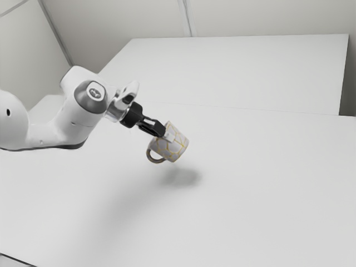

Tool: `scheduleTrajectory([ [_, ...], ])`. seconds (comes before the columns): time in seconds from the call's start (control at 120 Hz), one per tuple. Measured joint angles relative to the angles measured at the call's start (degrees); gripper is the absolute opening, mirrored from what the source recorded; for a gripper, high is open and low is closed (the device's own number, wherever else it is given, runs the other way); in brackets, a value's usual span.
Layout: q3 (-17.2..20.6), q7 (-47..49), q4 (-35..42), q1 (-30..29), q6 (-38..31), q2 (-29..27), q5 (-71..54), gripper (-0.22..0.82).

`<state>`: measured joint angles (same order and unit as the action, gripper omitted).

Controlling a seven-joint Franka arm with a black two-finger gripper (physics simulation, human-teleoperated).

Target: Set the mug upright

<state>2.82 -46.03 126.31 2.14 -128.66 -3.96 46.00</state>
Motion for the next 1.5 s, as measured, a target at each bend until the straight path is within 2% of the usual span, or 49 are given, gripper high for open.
scheduleTrajectory([
  [0.158,1.08,7.32,-2.91,-0.18,2.72,0.08,-14.98,-0.18],
  [0.433,1.87,20.20,-3.20,-0.15,4.36,0.35,-34.24,-0.18],
  [0.7,1.97,29.85,-0.84,1.06,-0.82,1.52,-45.64,-0.18],
  [1.05,1.98,39.24,5.41,1.24,-9.60,1.53,-52.59,-0.18],
  [1.5,1.84,47.37,10.45,1.81,-13.17,0.84,-53.70,-0.18],
])
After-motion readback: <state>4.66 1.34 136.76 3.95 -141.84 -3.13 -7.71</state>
